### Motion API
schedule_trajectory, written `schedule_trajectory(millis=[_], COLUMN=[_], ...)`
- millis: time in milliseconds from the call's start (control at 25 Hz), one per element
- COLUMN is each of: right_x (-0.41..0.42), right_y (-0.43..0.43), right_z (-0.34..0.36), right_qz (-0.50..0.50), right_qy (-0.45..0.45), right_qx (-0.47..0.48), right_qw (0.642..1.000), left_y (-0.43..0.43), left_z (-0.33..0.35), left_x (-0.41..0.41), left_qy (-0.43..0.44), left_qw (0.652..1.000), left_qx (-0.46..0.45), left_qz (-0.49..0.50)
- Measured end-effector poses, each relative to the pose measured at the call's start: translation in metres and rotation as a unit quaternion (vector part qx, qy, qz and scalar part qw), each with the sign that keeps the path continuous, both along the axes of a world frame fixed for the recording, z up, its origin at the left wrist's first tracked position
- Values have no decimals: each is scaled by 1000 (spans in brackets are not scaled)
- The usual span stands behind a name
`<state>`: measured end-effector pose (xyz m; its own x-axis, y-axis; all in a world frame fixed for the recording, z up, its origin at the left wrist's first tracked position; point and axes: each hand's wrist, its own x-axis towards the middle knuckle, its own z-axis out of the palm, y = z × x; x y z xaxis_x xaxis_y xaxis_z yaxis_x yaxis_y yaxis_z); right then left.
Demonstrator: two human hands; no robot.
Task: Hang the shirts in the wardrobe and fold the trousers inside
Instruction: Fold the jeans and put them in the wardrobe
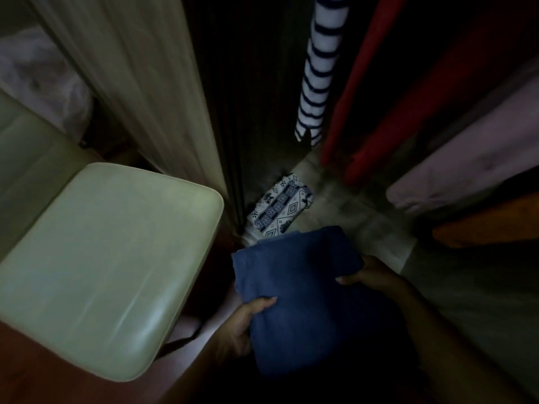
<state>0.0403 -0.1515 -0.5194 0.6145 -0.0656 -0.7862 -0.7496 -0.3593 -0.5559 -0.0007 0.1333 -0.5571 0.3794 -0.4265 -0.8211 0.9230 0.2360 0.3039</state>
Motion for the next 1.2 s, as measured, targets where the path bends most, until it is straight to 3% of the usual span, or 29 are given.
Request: schedule_trajectory(millis=[120, 200, 280, 320, 360, 440, 520, 640, 880, 1200], right_x=[37, 71, 100, 115, 129, 160, 193, 236, 282, 275], right_y=[-7, -5, 6, 17, 27, 42, 50, 42, 30, 65], right_z=[-63, -97, -131, -144, -157, -184, -214, -259, -352, -341], right_qz=[52, 113, 136, 110, 57, -93, -223, -328, -253, -259], right_qy=[-14, -32, -106, -176, -241, -291, -243, -171, -58, -58], right_qx=[-54, -176, -304, -325, -308, -185, -9, 88, 149, 205], right_qw=[997, 977, 937, 923, 919, 934, 944, 925, 954, 942], left_y=[-11, -15, -18, -20, -22, -29, -36, -46, -31, -33], left_z=[-61, -101, -139, -158, -173, -202, -228, -252, -280, -288], left_x=[14, 32, 47, 54, 61, 69, 80, 89, 101, 93], left_qy=[1, -21, -21, -23, -30, -45, -65, -89, -95, -95], left_qw=[999, 997, 994, 993, 992, 990, 988, 984, 988, 987], left_qx=[13, 9, -33, -43, -47, -74, -86, -115, -118, -120], left_qz=[40, 76, 104, 108, 109, 112, 113, 100, 27, 42])
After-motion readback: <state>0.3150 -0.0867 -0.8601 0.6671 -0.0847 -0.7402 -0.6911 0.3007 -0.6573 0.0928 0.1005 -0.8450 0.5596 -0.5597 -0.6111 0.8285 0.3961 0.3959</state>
